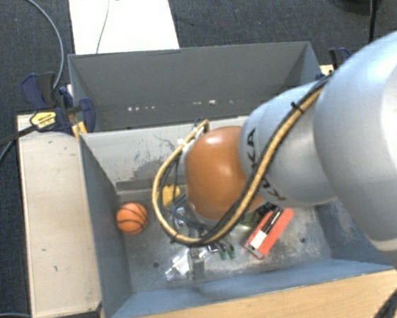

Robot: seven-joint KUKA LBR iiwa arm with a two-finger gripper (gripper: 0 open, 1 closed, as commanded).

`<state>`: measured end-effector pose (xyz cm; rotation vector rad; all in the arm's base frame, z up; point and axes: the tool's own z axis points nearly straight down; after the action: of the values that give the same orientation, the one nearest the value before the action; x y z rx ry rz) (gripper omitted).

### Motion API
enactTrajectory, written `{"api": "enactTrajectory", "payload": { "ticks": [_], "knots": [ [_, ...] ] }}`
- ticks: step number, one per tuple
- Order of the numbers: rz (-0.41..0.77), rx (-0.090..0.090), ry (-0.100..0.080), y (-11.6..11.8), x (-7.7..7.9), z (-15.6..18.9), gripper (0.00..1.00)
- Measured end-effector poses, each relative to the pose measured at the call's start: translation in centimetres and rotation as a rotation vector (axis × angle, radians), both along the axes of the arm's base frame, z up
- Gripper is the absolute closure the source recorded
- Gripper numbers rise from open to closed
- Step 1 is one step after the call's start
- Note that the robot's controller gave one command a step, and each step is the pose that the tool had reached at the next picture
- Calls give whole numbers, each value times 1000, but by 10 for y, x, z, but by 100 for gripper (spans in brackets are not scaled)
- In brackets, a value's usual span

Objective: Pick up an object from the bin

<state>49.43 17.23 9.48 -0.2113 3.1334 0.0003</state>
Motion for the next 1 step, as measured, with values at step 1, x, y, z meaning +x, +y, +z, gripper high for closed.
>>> {"api": "enactTrajectory", "payload": {
  "ticks": [1],
  "knots": [
    [46, 2, -4, 12, -2, -25, 100]
  ]
}}
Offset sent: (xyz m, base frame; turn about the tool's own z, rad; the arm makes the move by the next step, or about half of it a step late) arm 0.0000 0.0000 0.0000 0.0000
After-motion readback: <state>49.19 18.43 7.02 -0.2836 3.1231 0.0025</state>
